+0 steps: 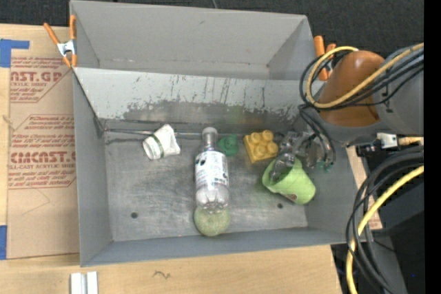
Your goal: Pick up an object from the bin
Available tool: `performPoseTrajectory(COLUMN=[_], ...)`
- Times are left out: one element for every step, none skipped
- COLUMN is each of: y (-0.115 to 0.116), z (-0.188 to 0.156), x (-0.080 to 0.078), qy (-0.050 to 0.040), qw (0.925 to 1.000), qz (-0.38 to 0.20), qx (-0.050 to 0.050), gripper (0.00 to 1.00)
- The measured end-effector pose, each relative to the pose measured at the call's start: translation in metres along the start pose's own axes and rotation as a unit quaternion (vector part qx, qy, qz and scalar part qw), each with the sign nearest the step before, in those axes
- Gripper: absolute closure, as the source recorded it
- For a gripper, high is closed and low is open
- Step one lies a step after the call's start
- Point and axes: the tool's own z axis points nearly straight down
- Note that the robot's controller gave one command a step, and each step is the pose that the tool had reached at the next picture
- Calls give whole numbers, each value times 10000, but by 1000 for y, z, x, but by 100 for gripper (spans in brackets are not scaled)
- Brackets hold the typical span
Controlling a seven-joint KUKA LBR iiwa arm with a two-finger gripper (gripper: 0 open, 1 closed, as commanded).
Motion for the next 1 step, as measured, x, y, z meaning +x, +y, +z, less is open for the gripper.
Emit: performPoseTrajectory(y=[0], z=[0], x=[0], qy=[-1], qw=[10000], qz=[1], qx=[2], gripper=[100])
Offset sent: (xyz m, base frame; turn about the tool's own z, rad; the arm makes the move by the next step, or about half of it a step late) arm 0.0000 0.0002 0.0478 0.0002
